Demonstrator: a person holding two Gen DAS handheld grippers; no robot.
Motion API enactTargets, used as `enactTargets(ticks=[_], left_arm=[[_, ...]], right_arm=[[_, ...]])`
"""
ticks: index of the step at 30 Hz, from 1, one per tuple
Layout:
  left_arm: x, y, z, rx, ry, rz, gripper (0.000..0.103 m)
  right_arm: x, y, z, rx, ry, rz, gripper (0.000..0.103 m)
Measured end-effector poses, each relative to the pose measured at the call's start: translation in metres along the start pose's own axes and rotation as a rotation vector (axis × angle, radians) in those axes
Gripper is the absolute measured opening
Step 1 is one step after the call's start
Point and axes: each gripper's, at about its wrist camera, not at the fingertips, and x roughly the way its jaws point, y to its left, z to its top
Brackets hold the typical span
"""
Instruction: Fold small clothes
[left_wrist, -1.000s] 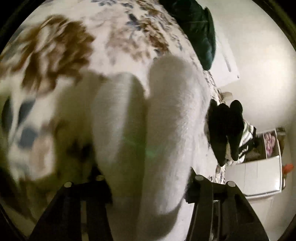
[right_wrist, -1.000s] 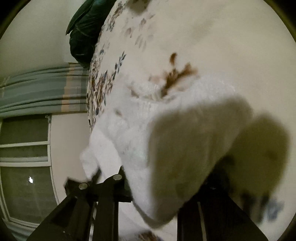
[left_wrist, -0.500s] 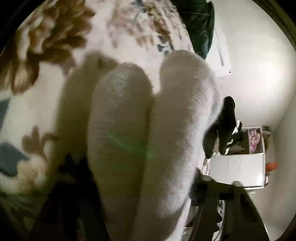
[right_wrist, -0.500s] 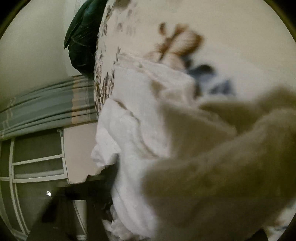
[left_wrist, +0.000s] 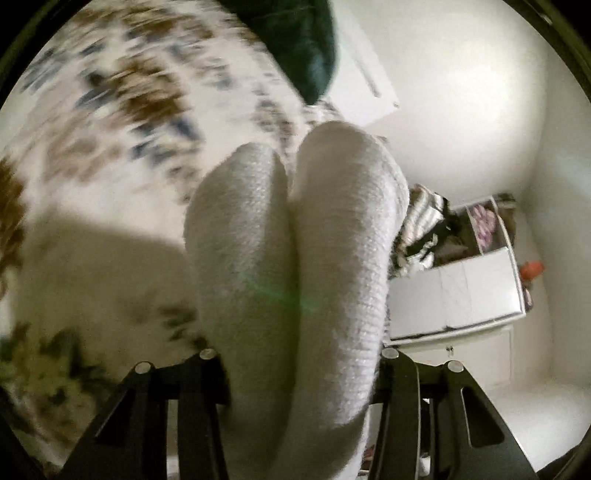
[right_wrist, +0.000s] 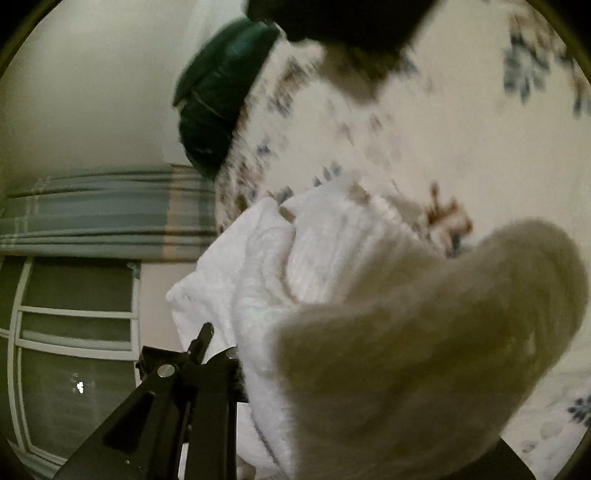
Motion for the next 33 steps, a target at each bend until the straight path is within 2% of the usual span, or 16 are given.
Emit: enactTargets(ticks=[5, 8, 13, 15, 20, 23, 25, 27, 29, 30, 31, 33], left_arm=[[0.049, -0.097, 0.048, 0.103, 0.022, -0.051, 0.041], [0.085, -0.153, 0.071, 0.152, 0.027, -0.086, 0.041], [0.178, -0.221, 0.126, 0.171, 0.031, -0.145, 0.041], [0.213, -0.234, 0.141, 0.172, 0.035, -0.154, 0.042], [0.302, -0.239, 0.183, 0.187, 0.059, -0.141, 0.042], [0.357, -0.214, 0.192, 0.189, 0.11, -0.036, 0.043], [0.385, -0.189, 0.189, 0.192, 0.154, 0.056, 0.044], [0.391, -0.175, 0.183, 0.194, 0.152, 0.084, 0.047], [0.385, -0.173, 0.181, 0.179, 0.148, 0.073, 0.048], [0.381, -0.174, 0.179, 0.185, 0.151, 0.08, 0.049], [0.378, -0.178, 0.177, 0.192, 0.153, 0.097, 0.05], [0.371, -0.184, 0.174, 0.201, 0.155, 0.133, 0.05]], right_arm=[[-0.06, 0.05, 0.052, -0.04, -0.105, 0.036, 0.022], [-0.096, 0.075, 0.103, -0.072, -0.167, 0.058, 0.022], [-0.143, 0.097, 0.219, -0.125, -0.257, 0.091, 0.022], [-0.151, 0.098, 0.263, -0.138, -0.284, 0.095, 0.022], [-0.148, 0.076, 0.374, -0.172, -0.327, 0.084, 0.022], [-0.127, 0.034, 0.433, -0.17, -0.313, 0.031, 0.022], [-0.102, -0.004, 0.462, -0.144, -0.265, -0.029, 0.022], [-0.08, -0.04, 0.473, -0.128, -0.199, -0.096, 0.022], [-0.069, -0.06, 0.478, -0.107, -0.144, -0.107, 0.024], [-0.068, -0.063, 0.476, -0.11, -0.139, -0.101, 0.025], [-0.07, -0.062, 0.473, -0.13, -0.145, -0.106, 0.032], [-0.075, -0.059, 0.471, -0.142, -0.135, -0.137, 0.039]])
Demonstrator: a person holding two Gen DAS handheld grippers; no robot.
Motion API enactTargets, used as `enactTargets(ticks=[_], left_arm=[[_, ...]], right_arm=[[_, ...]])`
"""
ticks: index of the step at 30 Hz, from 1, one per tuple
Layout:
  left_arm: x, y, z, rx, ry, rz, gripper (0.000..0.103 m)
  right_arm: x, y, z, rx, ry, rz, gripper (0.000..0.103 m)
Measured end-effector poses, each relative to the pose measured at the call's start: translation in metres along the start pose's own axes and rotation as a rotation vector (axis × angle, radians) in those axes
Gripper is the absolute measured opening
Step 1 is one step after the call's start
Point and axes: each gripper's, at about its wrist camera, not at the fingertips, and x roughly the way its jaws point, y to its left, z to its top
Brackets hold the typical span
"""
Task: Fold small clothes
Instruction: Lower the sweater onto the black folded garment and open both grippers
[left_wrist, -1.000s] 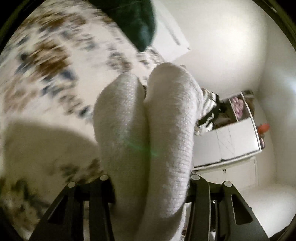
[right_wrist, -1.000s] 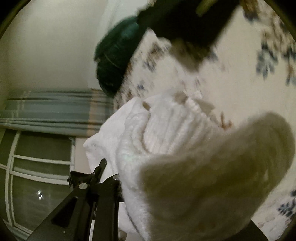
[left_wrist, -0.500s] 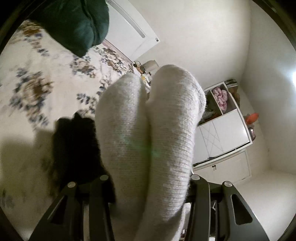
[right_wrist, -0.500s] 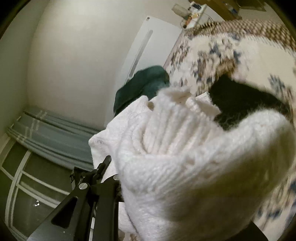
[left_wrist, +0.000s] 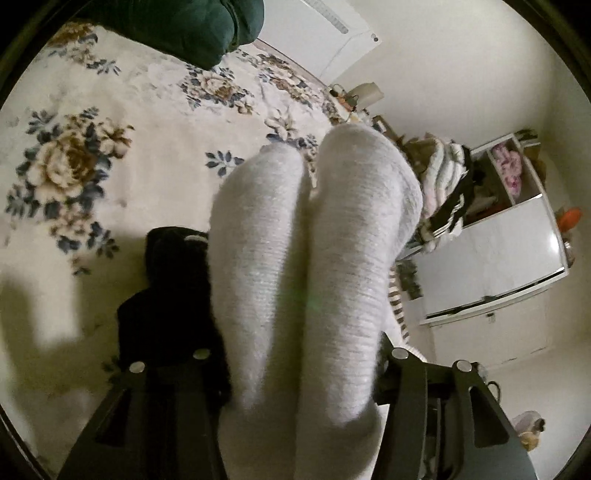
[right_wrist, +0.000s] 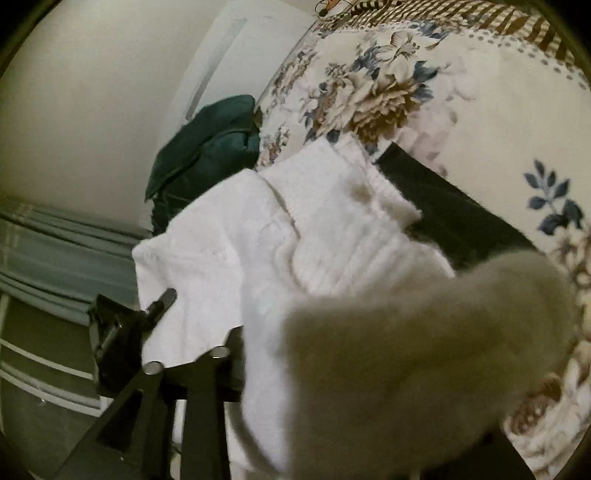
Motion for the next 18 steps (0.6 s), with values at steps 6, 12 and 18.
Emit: enactTargets(ticks=[6, 12, 18], left_arm=[[-0.026, -0.028, -0.007, 0.055, -0.07, 0.192, 0.054], [-0.063, -0.081, -0.047, 0.182, -0.154, 0.497, 0.09], [-0.099, -0.129, -0.097, 0.218, -0.188, 0.636, 0.094]], right_arm=[[-0.017, 0.0, -0.002, -0.083, -0.009, -0.214, 0.072], [-0.061, 0.04, -0.028, -0.232, -0.045, -0.466, 0.099], [-0.121, 0.102, -0.06, -0.409, -0.145, -0.673, 0.103]])
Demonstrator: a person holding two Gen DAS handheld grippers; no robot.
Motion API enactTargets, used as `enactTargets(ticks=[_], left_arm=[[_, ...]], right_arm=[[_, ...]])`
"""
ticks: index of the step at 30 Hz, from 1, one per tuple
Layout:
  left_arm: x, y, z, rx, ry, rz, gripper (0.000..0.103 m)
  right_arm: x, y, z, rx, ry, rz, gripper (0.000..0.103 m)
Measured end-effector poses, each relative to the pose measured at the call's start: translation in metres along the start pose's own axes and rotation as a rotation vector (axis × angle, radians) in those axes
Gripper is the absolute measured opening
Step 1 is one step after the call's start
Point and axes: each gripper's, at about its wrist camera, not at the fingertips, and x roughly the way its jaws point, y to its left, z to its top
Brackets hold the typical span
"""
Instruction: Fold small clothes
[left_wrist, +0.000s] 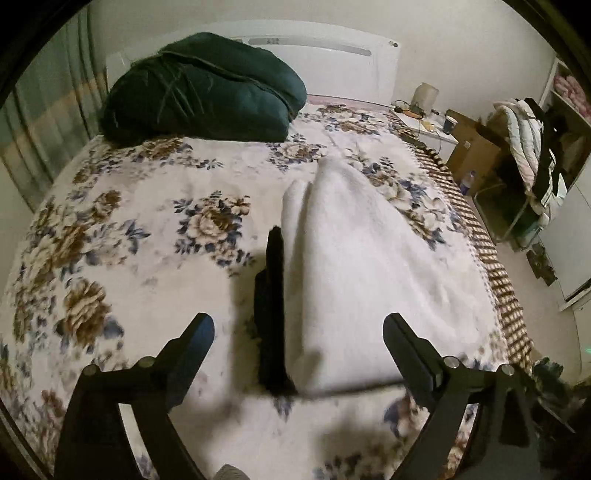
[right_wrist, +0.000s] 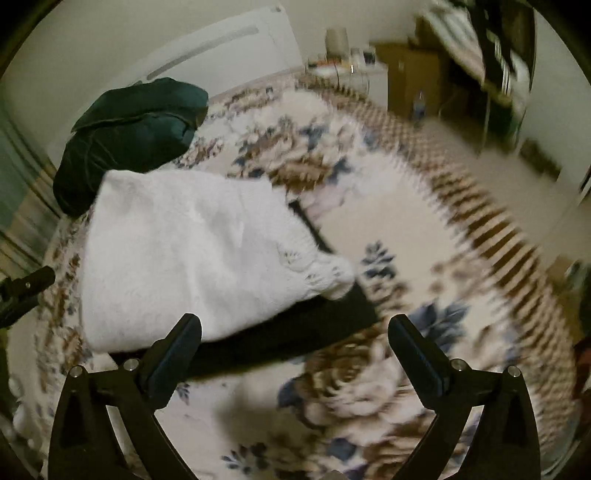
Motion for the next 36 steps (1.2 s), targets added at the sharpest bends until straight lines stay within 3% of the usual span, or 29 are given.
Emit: enactTargets(ticks=[9, 22, 31, 36], left_arm=[[-0.132, -0.018, -0.041, 0.024, -0.056, 0.031, 0.094], [-0.312, -0.022, -0.123, 0.069, -0.149, 0.021, 0.094], [-0.406, -0.03, -0.16, 0.065, -0.236, 0.057, 0.094], [-0.434, -0.041, -0.175, 0.064, -0.278, 0.073, 0.094]], right_arm=[[-0.169, 0.011, -0.021, -0.092, -0.103, -0.052, 0.103], [-0.432, 0.034, -0.12, -0.157, -0.254, -0.037, 0.103], [-0.571, 0.032, -0.179, -0.168, -0.337, 0.008, 0.103], [-0.626, 0.025, -0.195, -0.192, -0.381, 0.026, 0.103]])
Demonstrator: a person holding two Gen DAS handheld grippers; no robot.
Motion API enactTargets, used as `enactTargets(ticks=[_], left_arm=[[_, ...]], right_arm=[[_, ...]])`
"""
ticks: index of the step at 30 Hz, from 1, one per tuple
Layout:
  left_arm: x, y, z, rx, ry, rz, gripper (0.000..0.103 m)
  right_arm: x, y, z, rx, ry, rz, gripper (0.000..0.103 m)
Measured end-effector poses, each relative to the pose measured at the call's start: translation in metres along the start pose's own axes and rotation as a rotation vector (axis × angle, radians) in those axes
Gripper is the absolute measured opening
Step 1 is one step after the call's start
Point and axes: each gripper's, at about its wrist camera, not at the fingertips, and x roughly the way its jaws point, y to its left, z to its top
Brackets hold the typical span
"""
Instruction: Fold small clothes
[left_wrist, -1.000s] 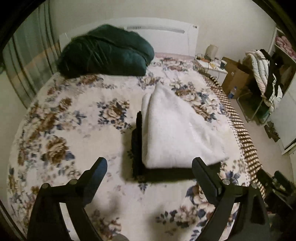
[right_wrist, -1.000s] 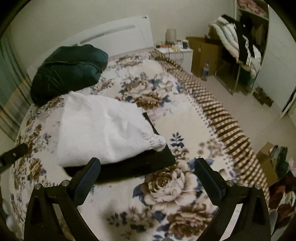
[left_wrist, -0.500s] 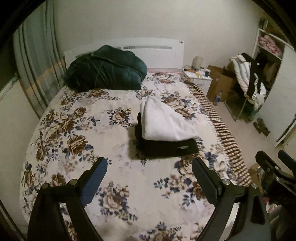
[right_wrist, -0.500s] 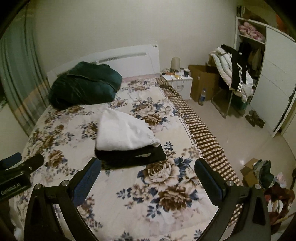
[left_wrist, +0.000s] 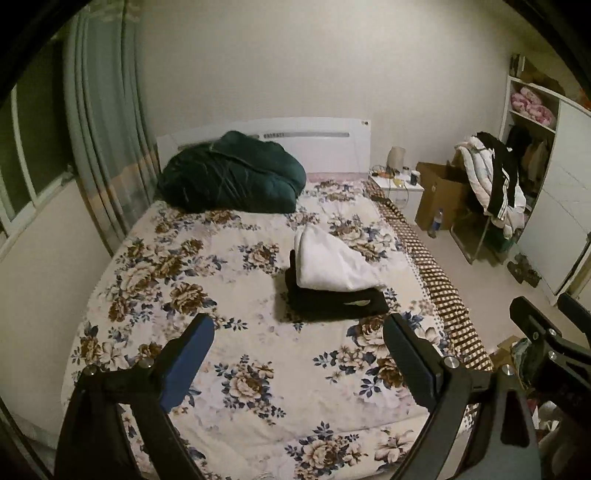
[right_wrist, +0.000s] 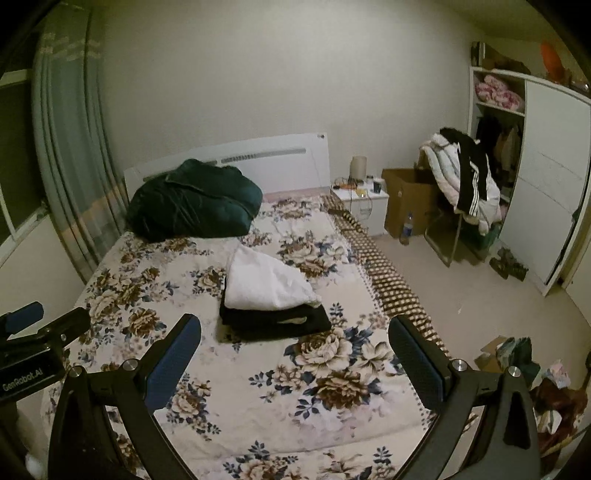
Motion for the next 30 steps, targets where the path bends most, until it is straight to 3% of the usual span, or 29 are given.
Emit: enactTargets(ticks=[5, 8, 12, 30], left_arm=[[-0.013, -0.004, -0.006, -0.026, -0.014, 0.006, 0.094], [-0.019, -0.005, -0.01, -0.037, -0.028, -0.002, 0.103], [-0.023, -0.009, -0.012, -0.048, -0.044, 0.004, 0.103], [-0.042, -0.021, -0.019, -0.039, -0.065, 0.06, 0.103]], right_arm=[[-0.026, -0.01, 0.003, -0.007, -0.017, 0.022, 0.103], [-0.034, -0.015, 0.004, -0.018, -0.023, 0.022, 0.103], [-0.043, -0.022, 0.002, -0.031, -0.021, 0.015, 0.103], [-0.034, -0.035, 0.013, -0.052, -0.029, 0.046, 0.103]])
